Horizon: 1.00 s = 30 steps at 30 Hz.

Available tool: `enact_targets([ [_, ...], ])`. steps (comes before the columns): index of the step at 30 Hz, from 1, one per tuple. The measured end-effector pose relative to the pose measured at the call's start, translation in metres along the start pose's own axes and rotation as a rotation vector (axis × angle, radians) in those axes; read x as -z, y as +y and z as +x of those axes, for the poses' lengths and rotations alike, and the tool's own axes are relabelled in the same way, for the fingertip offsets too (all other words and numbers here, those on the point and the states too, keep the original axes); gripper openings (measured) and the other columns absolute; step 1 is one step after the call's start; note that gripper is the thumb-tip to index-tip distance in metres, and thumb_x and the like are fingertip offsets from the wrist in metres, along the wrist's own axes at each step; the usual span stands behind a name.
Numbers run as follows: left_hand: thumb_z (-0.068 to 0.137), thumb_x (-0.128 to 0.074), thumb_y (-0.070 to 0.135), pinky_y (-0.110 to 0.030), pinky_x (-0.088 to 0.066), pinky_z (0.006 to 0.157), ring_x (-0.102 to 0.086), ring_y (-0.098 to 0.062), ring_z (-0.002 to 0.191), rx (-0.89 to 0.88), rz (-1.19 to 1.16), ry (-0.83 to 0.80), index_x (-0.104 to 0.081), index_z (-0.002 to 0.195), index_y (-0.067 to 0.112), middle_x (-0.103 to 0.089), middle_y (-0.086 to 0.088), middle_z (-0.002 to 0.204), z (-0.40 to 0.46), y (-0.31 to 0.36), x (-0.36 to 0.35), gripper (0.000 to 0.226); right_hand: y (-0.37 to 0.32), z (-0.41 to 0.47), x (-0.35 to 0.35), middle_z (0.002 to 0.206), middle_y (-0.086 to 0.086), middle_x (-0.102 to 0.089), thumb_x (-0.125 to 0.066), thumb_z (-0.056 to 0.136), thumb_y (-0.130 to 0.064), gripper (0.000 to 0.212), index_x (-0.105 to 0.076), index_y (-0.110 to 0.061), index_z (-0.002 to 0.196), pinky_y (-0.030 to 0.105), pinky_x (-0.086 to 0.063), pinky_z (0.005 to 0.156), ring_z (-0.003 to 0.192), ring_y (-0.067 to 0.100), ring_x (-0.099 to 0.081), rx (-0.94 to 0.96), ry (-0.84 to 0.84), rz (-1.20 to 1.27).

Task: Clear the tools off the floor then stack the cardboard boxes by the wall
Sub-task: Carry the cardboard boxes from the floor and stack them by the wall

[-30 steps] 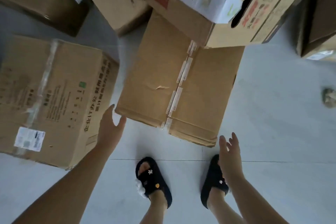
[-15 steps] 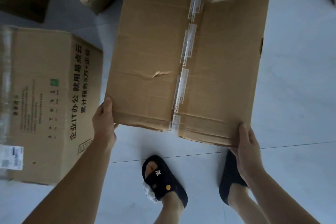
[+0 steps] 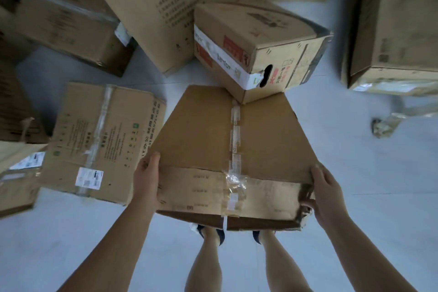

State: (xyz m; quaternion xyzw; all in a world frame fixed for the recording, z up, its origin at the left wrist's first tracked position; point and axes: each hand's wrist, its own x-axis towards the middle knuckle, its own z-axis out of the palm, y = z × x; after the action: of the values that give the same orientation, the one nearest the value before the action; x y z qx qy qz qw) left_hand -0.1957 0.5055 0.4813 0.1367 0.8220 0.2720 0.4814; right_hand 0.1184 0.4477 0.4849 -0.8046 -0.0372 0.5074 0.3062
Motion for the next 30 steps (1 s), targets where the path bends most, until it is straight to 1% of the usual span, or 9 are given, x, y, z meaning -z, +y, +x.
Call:
enact_targets([
  [3,0.095,-0.049,0.037,-0.038,-0.041,0.088,-0.049,-0.021,0.105,0.04,-0.039,0.012,-0.051,0.126,0.022,-0.052,0.003,0.115,-0.058,0.016,0.029,0.034,-0.039,-0.047,0.023,0.079,0.004,-0.046,-0.046,0.096,-0.032,0.025,-0.062,-0.023,0.113,0.045,-0.05,0.067,0.067,0.018,-0.044,0.006,-0.043,-0.11],
  [5,0.095,-0.049,0.037,-0.038,-0.04,0.091,-0.047,-0.021,0.106,0.071,-0.083,0.026,-0.049,0.129,0.022,-0.051,0.003,0.117,-0.099,0.027,0.05,0.037,-0.063,-0.081,0.037,0.079,0.005,-0.047,-0.044,0.097,-0.03,0.019,-0.062,-0.023,0.102,0.059,-0.051,0.078,0.063,0.017,-0.043,0.016,-0.067,-0.195],
  [8,0.096,-0.046,0.039,-0.041,-0.039,0.098,-0.045,-0.021,0.108,0.091,-0.07,0.06,-0.046,0.133,0.02,-0.048,0.004,0.116,-0.152,0.034,0.083,0.042,-0.09,-0.128,0.055,0.078,0.0,-0.051,-0.043,0.098,-0.03,0.015,-0.056,-0.025,0.103,0.07,-0.047,0.076,0.061,0.021,-0.045,0.084,-0.084,-0.298],
  [11,0.096,-0.044,0.045,-0.048,-0.04,0.103,-0.049,-0.026,0.114,0.108,-0.08,0.065,-0.047,0.131,0.019,-0.052,0.0,0.123,-0.2,0.031,0.112,0.044,-0.109,-0.169,0.069,0.077,-0.003,-0.052,-0.043,0.097,-0.03,0.016,-0.056,-0.026,0.105,0.07,-0.048,0.072,0.063,0.027,-0.044,0.175,-0.083,-0.367],
  [16,0.097,-0.04,0.047,-0.05,-0.041,0.099,-0.051,-0.036,0.114,0.097,-0.19,0.123,-0.048,0.129,0.01,-0.054,-0.016,0.124,-0.256,0.037,0.14,0.05,-0.144,-0.223,0.078,0.079,-0.002,-0.055,-0.042,0.097,-0.03,0.015,-0.055,-0.029,0.104,0.062,-0.052,0.072,0.065,0.027,-0.049,0.361,-0.103,-0.409],
  [18,0.097,-0.04,0.047,-0.046,-0.045,0.092,-0.052,-0.032,0.109,0.063,-0.261,0.159,-0.046,0.133,0.013,-0.054,-0.011,0.121,-0.267,0.044,0.148,0.05,-0.154,-0.239,0.077,0.075,0.005,-0.054,-0.042,0.097,-0.029,0.016,-0.058,-0.029,0.098,0.06,-0.051,0.069,0.069,0.031,-0.05,0.418,-0.117,-0.397],
  [21,0.098,-0.038,0.044,-0.033,-0.042,0.071,-0.051,-0.022,0.086,-0.035,-0.312,0.208,-0.046,0.133,0.014,-0.052,-0.004,0.108,-0.278,0.053,0.159,0.047,-0.165,-0.259,0.075,0.077,0.008,-0.052,-0.042,0.096,-0.029,0.021,-0.059,-0.031,0.086,0.061,-0.051,0.07,0.073,0.03,-0.05,0.493,-0.159,-0.343],
  [26,0.097,-0.043,0.041,-0.029,-0.037,0.057,-0.045,-0.012,0.066,-0.124,-0.437,0.291,-0.048,0.114,0.019,-0.05,0.004,0.081,-0.317,0.057,0.166,0.028,-0.177,-0.273,0.089,0.077,-0.009,-0.056,-0.041,0.098,-0.03,0.02,-0.057,-0.033,0.11,0.06,-0.051,0.076,0.064,0.016,-0.049,0.616,-0.247,-0.267],
  [30,0.096,-0.047,0.037,-0.035,-0.04,0.065,-0.042,-0.009,0.066,-0.151,-0.558,0.354,-0.047,0.109,0.022,-0.047,0.007,0.081,-0.359,0.045,0.159,0.021,-0.184,-0.271,0.111,0.091,-0.015,-0.056,-0.041,0.098,-0.034,0.028,-0.056,-0.032,0.121,0.059,-0.052,0.082,0.082,0.016,-0.053,0.643,-0.352,-0.251],
])
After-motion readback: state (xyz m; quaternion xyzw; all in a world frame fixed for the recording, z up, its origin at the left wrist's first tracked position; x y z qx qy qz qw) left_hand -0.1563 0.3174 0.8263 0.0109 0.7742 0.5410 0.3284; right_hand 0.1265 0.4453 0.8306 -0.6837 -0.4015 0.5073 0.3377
